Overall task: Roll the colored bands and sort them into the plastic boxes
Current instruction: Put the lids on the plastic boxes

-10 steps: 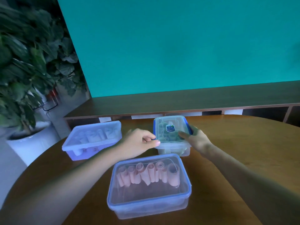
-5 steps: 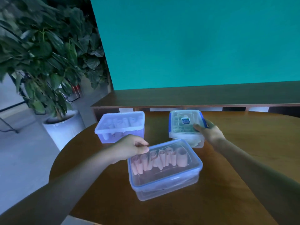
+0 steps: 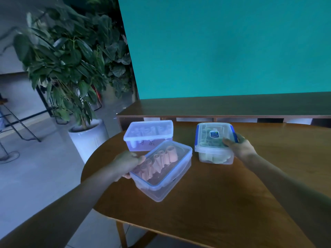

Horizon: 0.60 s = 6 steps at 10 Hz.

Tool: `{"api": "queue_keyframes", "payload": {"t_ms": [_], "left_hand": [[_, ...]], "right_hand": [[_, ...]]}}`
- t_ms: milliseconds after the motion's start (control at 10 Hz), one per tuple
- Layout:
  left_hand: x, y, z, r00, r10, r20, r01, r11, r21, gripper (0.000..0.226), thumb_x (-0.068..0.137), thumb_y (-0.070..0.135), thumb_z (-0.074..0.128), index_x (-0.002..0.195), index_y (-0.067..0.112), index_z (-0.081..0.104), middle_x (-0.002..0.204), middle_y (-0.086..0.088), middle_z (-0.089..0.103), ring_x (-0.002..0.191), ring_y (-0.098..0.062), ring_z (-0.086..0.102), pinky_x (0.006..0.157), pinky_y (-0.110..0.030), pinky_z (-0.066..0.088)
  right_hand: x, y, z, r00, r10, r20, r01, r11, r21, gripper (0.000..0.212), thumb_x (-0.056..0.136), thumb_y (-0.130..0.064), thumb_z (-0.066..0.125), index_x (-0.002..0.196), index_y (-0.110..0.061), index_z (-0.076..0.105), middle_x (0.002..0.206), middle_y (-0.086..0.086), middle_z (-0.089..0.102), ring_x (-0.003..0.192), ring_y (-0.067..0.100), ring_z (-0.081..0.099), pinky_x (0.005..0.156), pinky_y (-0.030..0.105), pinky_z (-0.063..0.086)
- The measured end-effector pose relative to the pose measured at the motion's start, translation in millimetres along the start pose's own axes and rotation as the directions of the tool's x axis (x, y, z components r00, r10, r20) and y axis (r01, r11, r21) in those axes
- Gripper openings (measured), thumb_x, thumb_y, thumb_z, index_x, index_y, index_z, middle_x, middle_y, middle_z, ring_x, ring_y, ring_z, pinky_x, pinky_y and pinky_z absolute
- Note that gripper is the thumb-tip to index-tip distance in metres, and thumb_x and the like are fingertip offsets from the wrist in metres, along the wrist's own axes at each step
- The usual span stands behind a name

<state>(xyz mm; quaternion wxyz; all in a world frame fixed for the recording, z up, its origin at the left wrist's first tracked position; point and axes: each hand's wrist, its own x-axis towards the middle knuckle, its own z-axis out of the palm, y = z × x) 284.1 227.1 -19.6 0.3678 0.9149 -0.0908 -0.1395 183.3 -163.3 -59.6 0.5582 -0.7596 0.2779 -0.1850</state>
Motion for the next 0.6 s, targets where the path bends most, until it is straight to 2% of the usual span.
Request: {"api": "queue_keyframes", "payload": {"t_ms": [100,200,300,400,500,600], "left_hand": [[6,-3,-9,0.997,0.020,-0.069,-0.024,0.998,-0.059,0.018,0.097,0.040,0.064,0.098,0.025,0.075,0.099,-0.002,0.074,0.088,-0.020,0.067,0.071,-0.033,0.051],[18,-8,-21,0.983,-0.008,-0.184,-0.014,0.993,-0.120,0.019,0.086,0.038,0.078,0.093,0.020,0.077,0.095,-0.002,0.075,0.088,-0.018,0.070,0.074,-0.032,0.054],[30,-12,-28,0.928,-0.092,-0.361,0.016,0.978,-0.208,0.030,0.081,0.040,0.082,0.094,0.014,0.078,0.100,-0.007,0.074,0.088,-0.022,0.069,0.079,-0.034,0.057],[24,-10,-29,0.884,-0.109,-0.455,-0.012,0.967,-0.254,0.034,0.089,0.044,0.073,0.107,0.015,0.075,0.112,-0.009,0.071,0.096,-0.025,0.064,0.087,-0.037,0.054],[-8,0,-18,0.883,0.136,-0.448,-0.100,0.990,0.103,0.045,0.095,0.055,0.057,0.117,0.018,0.070,0.117,-0.004,0.068,0.102,-0.023,0.061,0.082,-0.026,0.047],[-52,16,-6,0.888,0.374,-0.266,-0.314,0.918,0.241,0.042,0.094,0.048,0.061,0.124,0.019,0.066,0.114,0.007,0.054,0.104,-0.017,0.060,0.074,-0.010,0.040]], "right_hand": [[-13,-4,-1,1.000,0.014,-0.004,-0.014,1.000,0.012,0.046,0.090,-0.037,0.071,0.132,-0.026,0.056,0.107,0.000,0.071,0.094,0.024,0.071,0.090,0.045,0.059],[-22,-1,-2,0.999,0.019,0.027,-0.020,0.999,0.039,0.051,0.087,-0.036,0.075,0.133,-0.027,0.055,0.107,0.000,0.071,0.094,0.025,0.072,0.090,0.047,0.060],[-30,3,-4,0.998,0.020,0.065,-0.024,0.998,0.060,0.062,0.076,-0.043,0.079,0.132,-0.027,0.058,0.107,-0.001,0.074,0.093,0.024,0.074,0.088,0.048,0.060],[-35,10,-4,0.997,0.019,0.075,-0.025,0.996,0.082,0.074,0.062,-0.052,0.079,0.130,-0.030,0.061,0.105,-0.003,0.076,0.091,0.022,0.075,0.087,0.048,0.061],[-48,4,3,0.999,0.012,0.038,-0.014,0.999,0.049,0.064,0.076,-0.045,0.075,0.135,-0.029,0.056,0.110,-0.002,0.072,0.095,0.023,0.072,0.091,0.044,0.058],[-61,-5,14,1.000,0.020,-0.018,-0.020,1.000,0.004,0.055,0.091,-0.037,0.066,0.141,-0.025,0.048,0.116,0.002,0.065,0.102,0.027,0.065,0.090,0.038,0.052]]}}
